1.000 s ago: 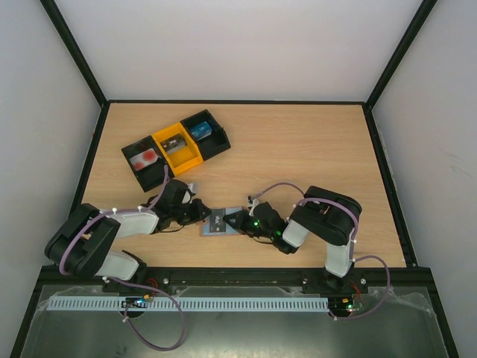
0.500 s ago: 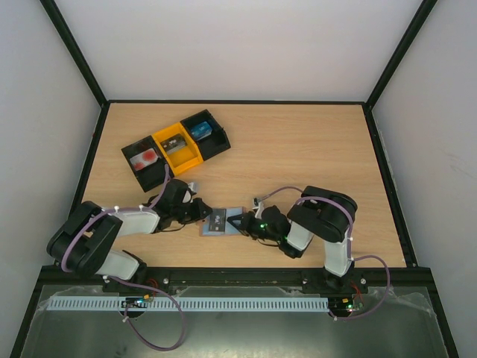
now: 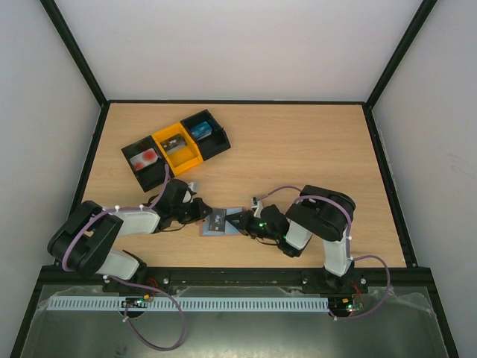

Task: Take the credit cards out of the card holder

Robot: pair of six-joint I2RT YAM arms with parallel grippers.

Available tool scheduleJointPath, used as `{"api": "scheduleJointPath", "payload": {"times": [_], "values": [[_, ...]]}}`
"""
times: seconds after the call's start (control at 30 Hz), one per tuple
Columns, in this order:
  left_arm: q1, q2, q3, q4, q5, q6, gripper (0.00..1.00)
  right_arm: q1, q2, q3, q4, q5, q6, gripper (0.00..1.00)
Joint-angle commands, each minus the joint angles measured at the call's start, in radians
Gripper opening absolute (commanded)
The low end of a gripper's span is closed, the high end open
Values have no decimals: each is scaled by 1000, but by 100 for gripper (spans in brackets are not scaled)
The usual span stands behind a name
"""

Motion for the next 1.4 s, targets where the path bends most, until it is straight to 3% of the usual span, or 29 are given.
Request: {"api": "scheduleJointPath", "payload": {"times": [0.0, 0.67, 0.87, 0.93, 1.37], "values": [[-3, 38, -27, -104, -43, 2, 7, -2, 20, 30, -81, 17, -17, 16], [-3, 30, -27, -98, -33, 2, 7, -3, -3, 84, -259, 49, -68, 15], [-3, 25, -24, -103, -31, 4, 7, -3, -28, 117, -348, 56, -111, 8], [-3, 26, -24, -105, -31, 5, 7, -3, -39, 108, -347, 70, -113, 2], [-3, 22, -26, -126, -52, 14, 10, -3, -70, 33, -280, 115, -84, 2]]}}
